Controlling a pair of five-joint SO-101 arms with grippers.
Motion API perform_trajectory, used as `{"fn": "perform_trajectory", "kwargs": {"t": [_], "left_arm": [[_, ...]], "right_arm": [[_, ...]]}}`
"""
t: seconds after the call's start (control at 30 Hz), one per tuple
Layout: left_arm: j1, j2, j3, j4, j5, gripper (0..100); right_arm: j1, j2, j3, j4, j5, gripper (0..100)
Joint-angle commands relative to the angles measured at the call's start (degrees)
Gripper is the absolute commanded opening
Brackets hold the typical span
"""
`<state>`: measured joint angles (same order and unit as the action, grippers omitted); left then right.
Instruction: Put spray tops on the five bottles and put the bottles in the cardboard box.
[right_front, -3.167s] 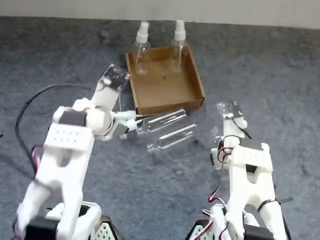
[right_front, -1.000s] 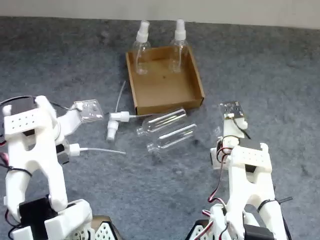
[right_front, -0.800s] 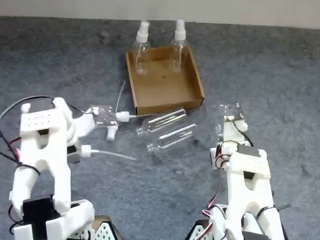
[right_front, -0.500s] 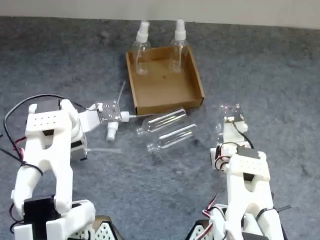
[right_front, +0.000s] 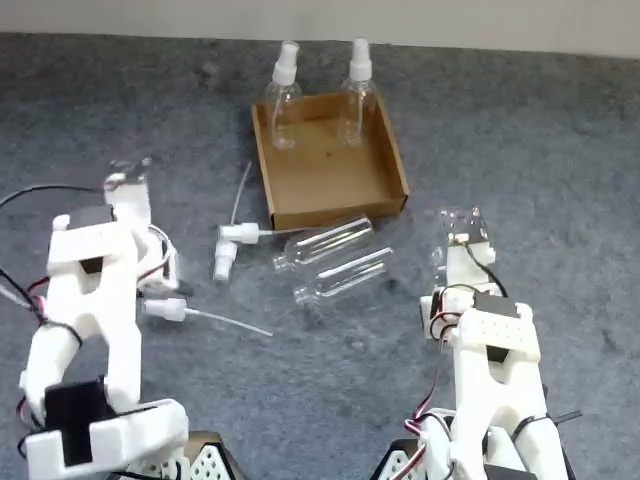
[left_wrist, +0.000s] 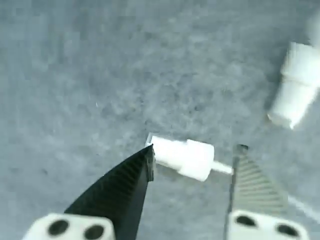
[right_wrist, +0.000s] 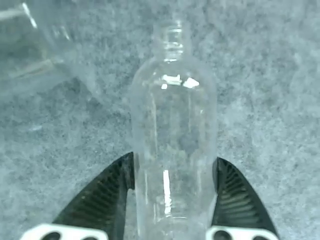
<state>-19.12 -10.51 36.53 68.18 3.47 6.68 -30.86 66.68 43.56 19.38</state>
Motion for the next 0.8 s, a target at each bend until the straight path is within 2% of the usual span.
{"fn": "perform_trajectory", "kwargs": {"t": [0.0,0.3,0.47,0.77], "left_arm": [[1.27,2.86,0.22,-1.93,15.91,30],[1.01,4.35,1.27,-2.29,16.26,23],[1.01,4.35,6.81,-7.03,16.18,15],[1.1,3.74,7.16,-7.3,16.09,0]], "right_arm": [[0.31,0.31,1.98,-0.66,-0.44,14.6],[0.31,0.31,1.98,-0.66,-0.44,14.6],[0.31,0.31,1.98,-0.66,-0.44,14.6],[0.31,0.31,1.98,-0.66,-0.44,14.6]]}}
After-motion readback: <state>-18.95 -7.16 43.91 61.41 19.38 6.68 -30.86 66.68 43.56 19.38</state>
